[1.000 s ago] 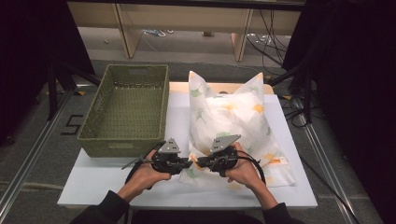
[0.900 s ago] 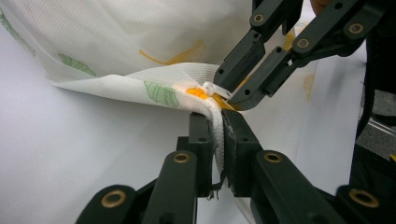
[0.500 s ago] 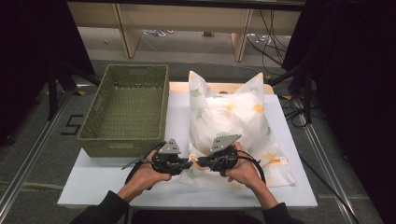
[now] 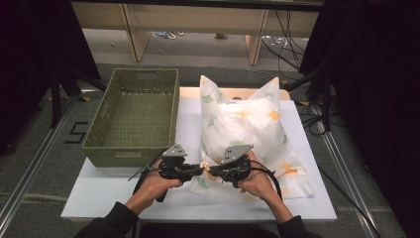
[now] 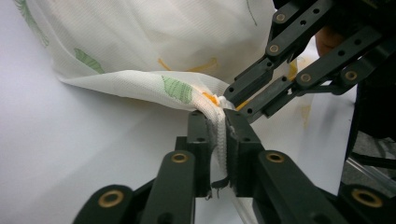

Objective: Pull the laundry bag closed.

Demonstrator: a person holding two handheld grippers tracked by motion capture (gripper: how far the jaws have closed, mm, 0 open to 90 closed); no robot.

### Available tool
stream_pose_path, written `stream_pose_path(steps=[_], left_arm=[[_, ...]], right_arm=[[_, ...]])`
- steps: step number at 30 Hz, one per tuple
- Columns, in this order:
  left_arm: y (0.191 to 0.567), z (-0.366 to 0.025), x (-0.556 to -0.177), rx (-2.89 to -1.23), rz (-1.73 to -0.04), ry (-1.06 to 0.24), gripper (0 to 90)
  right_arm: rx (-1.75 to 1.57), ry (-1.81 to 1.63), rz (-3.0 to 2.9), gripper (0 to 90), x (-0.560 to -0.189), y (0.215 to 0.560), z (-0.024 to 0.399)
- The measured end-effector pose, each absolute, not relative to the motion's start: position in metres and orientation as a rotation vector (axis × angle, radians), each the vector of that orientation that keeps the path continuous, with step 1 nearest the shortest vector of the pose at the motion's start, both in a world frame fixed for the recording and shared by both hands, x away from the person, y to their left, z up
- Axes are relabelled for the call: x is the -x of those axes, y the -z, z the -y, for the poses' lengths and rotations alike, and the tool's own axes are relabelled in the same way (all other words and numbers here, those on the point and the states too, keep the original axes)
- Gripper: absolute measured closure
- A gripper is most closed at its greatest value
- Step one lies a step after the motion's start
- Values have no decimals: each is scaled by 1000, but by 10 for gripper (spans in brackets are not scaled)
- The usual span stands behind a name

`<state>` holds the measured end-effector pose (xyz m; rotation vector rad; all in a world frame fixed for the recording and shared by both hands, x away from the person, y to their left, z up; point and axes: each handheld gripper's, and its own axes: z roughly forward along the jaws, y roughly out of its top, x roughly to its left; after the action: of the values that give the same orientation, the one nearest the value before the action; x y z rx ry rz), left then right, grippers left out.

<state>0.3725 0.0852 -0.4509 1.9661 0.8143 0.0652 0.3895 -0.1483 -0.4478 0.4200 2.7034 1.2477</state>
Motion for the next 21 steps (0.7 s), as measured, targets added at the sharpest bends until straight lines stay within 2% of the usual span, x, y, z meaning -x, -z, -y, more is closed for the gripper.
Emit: stream_pose_path(steps=[3,16,21], left_arm=[[450,-84,-372,-1979,-794,-72,829],[449,-82,-369,-2005,-755,-111,832],[449,-82,-368,-2012,-745,-121,834]], right_arm=[[-443,-1285,-2710,813,-390,447,149],[-510,-1329,-2742,844,-391,447,153],[-480,-1328,-2734,885,-392,447,153]])
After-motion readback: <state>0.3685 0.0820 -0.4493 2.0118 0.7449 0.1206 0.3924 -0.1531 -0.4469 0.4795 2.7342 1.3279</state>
